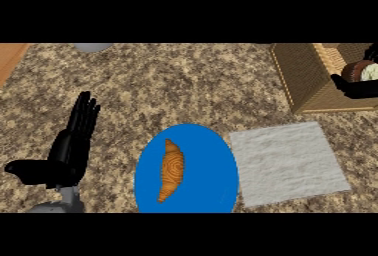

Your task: Pick the cupcake from the placemat and place it in the basket

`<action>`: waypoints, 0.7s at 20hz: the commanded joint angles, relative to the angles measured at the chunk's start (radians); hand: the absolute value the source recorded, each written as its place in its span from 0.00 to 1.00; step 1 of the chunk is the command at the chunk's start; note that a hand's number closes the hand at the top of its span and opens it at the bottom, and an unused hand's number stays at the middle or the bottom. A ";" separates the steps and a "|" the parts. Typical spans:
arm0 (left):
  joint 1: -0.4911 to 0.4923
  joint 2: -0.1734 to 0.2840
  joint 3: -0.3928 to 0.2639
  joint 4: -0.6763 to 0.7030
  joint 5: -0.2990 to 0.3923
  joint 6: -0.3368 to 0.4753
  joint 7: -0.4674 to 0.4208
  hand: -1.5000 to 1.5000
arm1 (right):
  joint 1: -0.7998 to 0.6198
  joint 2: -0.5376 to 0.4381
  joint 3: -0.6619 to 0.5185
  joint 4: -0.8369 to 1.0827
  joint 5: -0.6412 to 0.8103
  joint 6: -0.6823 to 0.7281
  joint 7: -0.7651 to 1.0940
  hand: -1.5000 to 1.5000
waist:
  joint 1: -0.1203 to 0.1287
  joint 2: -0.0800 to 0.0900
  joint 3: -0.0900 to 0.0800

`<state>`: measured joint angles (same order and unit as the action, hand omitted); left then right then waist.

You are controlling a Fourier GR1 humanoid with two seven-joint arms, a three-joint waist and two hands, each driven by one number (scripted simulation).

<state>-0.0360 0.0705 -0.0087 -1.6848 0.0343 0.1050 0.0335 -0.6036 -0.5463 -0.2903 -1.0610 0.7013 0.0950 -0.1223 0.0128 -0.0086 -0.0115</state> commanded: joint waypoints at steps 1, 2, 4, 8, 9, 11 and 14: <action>0.066 -0.002 -0.010 -0.030 0.000 -0.013 -0.022 0.50 | 0.012 -0.011 -0.028 0.136 -0.004 -0.045 -0.080 1.00 | 0.002 0.012 0.012; -0.031 0.001 0.018 0.069 0.004 -0.012 -0.043 0.50 | -0.014 0.034 -0.016 0.181 0.003 -0.084 -0.082 1.00 | 0.002 0.016 0.012; -0.004 0.003 0.007 0.014 0.005 -0.013 -0.011 0.50 | 0.000 0.028 -0.012 0.207 0.011 -0.102 -0.121 1.00 | 0.002 0.013 0.012; 0.076 -0.031 -0.038 -0.038 -0.004 -0.007 -0.021 0.50 | -0.034 -0.021 -0.053 0.320 -0.001 -0.118 -0.166 1.00 | 0.016 0.016 0.013; -0.004 -0.037 -0.025 0.007 -0.025 0.026 -0.001 0.50 | -0.084 -0.022 -0.044 0.335 0.000 -0.106 -0.147 1.00 | 0.009 0.017 0.012; 0.012 -0.053 -0.048 0.015 -0.044 0.030 -0.034 0.50 | -0.096 -0.051 -0.059 0.362 -0.015 -0.073 -0.147 1.00 | 0.010 0.018 0.012; 0.017 -0.019 -0.015 0.002 -0.024 0.013 -0.008 0.50 | -0.045 -0.015 -0.082 0.367 -0.012 -0.169 -0.125 1.00 | 0.007 0.016 0.013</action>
<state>-0.0172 0.0471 -0.0289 -1.6787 0.0150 0.1135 0.0183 -0.6843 -0.5524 -0.3465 -0.7873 0.6664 -0.0181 -0.2870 0.0307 -0.0133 -0.0263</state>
